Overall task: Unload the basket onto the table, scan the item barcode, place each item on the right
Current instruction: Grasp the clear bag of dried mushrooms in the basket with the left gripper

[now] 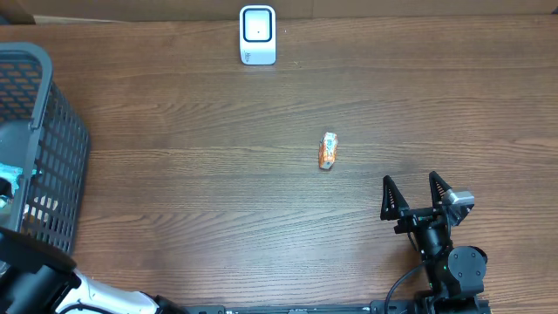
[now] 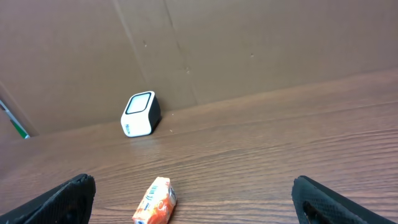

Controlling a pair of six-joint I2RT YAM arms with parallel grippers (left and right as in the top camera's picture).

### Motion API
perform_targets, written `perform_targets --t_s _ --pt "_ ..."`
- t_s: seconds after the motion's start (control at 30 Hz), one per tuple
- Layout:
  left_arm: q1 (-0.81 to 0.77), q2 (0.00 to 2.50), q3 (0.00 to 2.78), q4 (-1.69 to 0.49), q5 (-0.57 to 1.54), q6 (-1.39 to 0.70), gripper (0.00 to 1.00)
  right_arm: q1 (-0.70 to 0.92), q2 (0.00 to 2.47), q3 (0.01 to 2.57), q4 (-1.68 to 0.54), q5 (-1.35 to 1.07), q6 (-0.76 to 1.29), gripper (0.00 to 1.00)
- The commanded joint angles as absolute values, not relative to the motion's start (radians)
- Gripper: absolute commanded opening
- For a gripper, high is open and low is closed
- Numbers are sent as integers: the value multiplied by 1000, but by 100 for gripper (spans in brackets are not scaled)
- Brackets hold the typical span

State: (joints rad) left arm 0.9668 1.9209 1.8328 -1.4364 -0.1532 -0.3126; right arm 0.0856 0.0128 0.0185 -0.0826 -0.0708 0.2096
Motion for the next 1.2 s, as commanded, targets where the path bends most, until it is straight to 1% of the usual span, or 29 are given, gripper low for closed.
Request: perform_targets --t_s 0.0,0.17,0.43,0.5,0.53,0.57,0.6,0.67,0.7,0.73,0.77,0.83,0.93,1.03,1.1,1.17 --pt "988 1920 1816 -1407 -132 -248 100 91 3 8 -78 -68 216 100" --pt "987 1920 1733 -1347 -54 -186 100 91 3 8 -78 -68 216 100" --pt "988 1921 1573 -1231 -62 -179 100 91 3 8 -78 -69 216 100" --pt "988 1921 1555 -1213 -61 -179 97 91 3 8 -78 -68 216 100" --pt "988 1921 1551 -1205 -61 -179 93 91 3 8 -78 -68 216 100" --pt "988 1921 1547 -1197 -61 -179 86 91 3 8 -78 -68 216 100" --pt "988 1921 1547 -1193 -59 -179 78 91 3 8 -78 -68 216 100" --pt "988 1921 1547 -1189 -59 -179 55 91 3 8 -78 -68 216 100" --pt "988 1921 1547 -1188 -59 -179 40 91 3 8 -78 -69 216 100" --pt "988 1921 1547 -1188 -58 -179 31 91 3 8 -78 -69 216 100" --pt "988 1921 1548 -1189 -53 -179 24 91 3 8 -78 -68 216 100" --pt "988 1921 1555 -1193 -51 -179 19 91 3 8 -78 -68 216 100" --pt "988 1919 1577 -1208 -51 -179 13 91 3 8 -78 -68 216 100" --pt "988 1915 1622 -1235 -51 -179 10 91 3 8 -78 -68 216 100" --pt "987 1914 1683 -1275 -51 -180 4 91 3 8 -78 -68 216 100" --pt "985 1914 1750 -1316 -51 -183 4 91 3 8 -78 -68 216 100"
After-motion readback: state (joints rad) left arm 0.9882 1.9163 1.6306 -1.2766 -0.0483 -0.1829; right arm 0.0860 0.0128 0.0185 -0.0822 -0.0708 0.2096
